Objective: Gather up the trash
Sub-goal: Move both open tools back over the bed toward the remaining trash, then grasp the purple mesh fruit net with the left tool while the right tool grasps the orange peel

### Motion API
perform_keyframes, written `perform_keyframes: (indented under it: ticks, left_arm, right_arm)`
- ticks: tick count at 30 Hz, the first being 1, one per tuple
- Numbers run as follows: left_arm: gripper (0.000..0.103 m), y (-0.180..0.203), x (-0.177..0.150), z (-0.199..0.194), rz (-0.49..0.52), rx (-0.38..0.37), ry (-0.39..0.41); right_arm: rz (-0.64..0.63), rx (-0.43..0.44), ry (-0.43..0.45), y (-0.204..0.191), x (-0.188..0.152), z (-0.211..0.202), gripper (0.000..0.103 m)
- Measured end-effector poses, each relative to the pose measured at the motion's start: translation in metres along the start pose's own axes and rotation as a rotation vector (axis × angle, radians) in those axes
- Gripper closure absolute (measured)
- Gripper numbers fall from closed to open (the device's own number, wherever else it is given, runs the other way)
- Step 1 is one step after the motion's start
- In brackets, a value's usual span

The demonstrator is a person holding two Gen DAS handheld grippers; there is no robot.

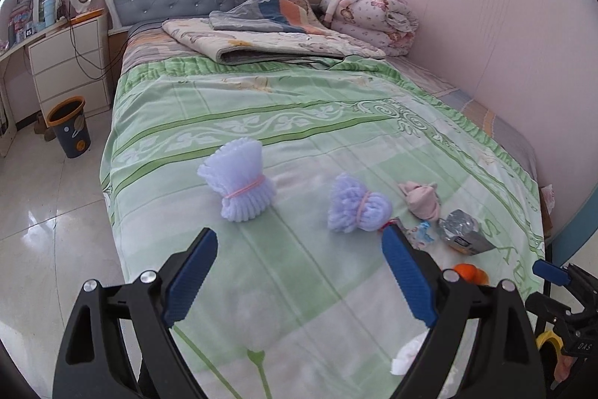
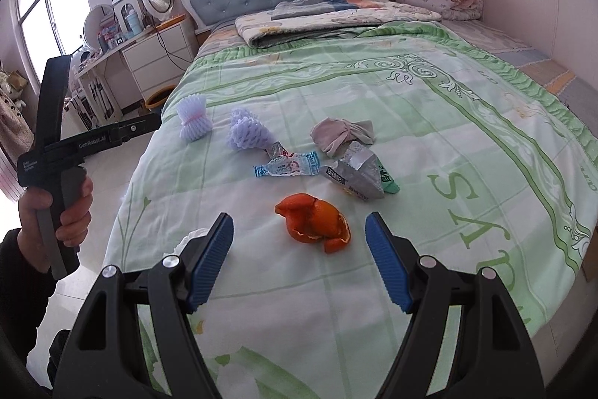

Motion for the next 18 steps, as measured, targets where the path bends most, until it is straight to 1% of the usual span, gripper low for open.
perform_keyframes:
  ticks: [3,7,14,18]
  left_arm:
    - [0.017,-0.02,0.0,0.02,-0.033,0.018,-0.025]
    - [0.017,-0.036,0.003,0.045,-0.06,0.031,-0.052]
    - [0.017,-0.048,0.013,0.079,-0.083,0.036,-0.07]
    - [0.017,-0.052,0.015,0.095,-0.087,0.035,-0.081]
  right_arm:
    - [-0.03,-0.016,-0.015,-0.006,0.0,0.019,0.033]
    - [-0.06,-0.038,-0.029,-0.009,0.0,0.042,0.033]
    - [-0.11,-0.078,-0.049,-0.007,-0.002,0.071,0.033]
    - [-0.139,-0.117,-0.054,-0.001,0.0,0.085,0.033]
Point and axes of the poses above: each gripper's, at about its wrist camera, not at the fingertips, and z roughly the way its jaws point, y to its right, x to its top, the point moved 10 cm from there along z, roughly the way its jaws point, and after that the axes turned 11 degrees about z, right-handed, at the moved point
